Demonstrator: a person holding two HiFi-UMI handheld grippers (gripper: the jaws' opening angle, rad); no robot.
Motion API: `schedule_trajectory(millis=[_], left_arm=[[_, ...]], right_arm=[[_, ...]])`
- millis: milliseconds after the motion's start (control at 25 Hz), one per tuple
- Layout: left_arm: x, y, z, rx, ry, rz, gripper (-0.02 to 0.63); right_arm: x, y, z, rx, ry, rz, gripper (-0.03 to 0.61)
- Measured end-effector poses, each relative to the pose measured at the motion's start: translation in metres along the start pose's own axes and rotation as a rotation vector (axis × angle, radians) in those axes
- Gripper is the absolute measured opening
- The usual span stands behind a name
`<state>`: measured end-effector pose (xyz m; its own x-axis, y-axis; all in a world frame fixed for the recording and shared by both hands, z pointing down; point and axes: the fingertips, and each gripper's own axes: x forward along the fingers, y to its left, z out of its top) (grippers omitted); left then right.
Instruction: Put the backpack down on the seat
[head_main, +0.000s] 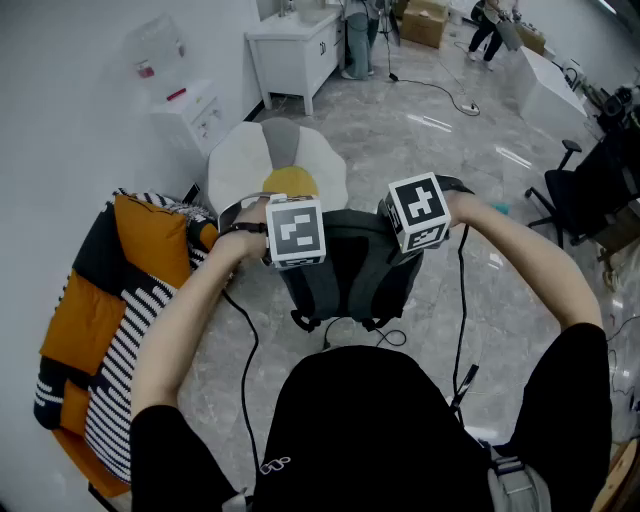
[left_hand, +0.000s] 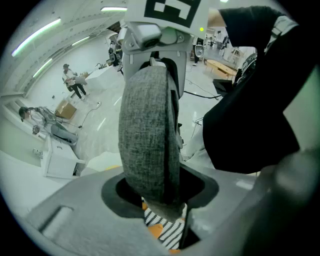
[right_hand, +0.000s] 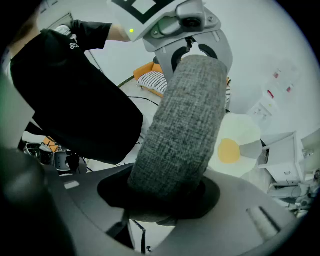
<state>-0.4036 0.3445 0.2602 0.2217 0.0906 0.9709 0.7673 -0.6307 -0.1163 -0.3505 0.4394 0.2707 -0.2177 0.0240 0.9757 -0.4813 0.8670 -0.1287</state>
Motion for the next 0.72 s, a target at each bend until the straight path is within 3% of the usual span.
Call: schedule_trajectory(millis=[200,720], left_arm=[[0.006,0.0,0.024,0.038,-0.001,0.009,0.183],[-0.004,0.012,0.06,0.038,0.024,0.059,0.184]], right_arm=[[0.004,0.007,-0.019,0.021,-0.002,-0.001,0.221],[-0.015,0.012,-0.053,0.058,-0.009,-0.072,0.224]])
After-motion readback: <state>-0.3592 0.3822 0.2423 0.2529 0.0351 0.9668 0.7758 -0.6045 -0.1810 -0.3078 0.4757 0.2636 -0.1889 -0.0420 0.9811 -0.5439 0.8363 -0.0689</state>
